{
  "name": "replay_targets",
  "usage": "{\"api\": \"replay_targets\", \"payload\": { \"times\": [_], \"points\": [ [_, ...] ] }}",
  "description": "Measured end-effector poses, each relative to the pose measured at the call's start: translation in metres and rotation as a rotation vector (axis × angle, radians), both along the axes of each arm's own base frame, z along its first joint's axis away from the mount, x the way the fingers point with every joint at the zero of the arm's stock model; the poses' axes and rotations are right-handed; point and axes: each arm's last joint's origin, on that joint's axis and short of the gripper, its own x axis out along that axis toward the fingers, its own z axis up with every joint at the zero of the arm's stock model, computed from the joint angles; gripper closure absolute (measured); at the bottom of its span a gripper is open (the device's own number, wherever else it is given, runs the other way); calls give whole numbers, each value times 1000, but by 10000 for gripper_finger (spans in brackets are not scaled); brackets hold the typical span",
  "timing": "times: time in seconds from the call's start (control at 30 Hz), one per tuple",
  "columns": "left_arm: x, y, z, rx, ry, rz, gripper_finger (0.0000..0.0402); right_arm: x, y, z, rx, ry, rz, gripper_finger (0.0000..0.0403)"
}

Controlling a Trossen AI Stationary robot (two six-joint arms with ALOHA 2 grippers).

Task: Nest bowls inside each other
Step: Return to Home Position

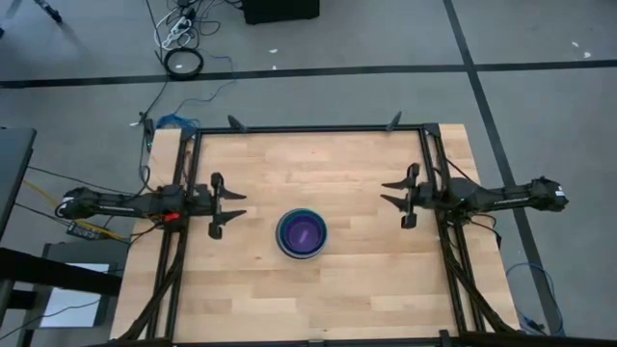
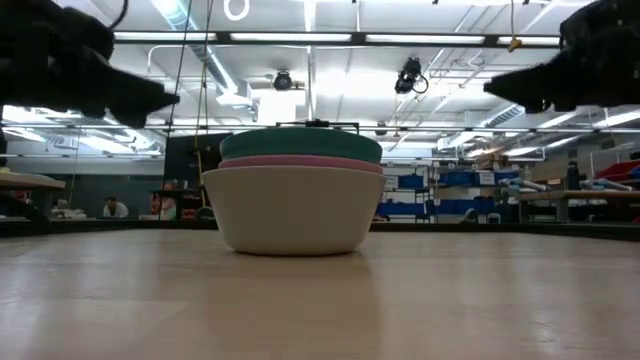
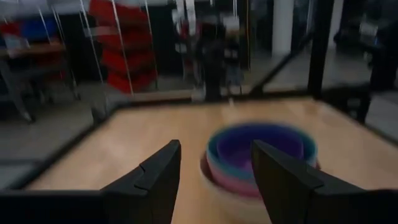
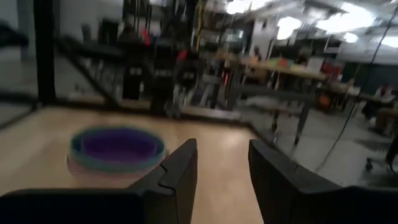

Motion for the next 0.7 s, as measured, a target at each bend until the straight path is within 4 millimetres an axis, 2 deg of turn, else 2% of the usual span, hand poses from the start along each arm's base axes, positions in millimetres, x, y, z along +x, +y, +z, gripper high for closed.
{"api": "replay_targets", "payload": {
  "times": [0.23,0.7],
  "points": [
    [0,-2,-12,-25,127,-72,199,1,0,-14,12,140,14,270],
    [-1,-2,-17,55,181,-75,199,0,-3,-18,13,185,-16,270]
  ]
}}
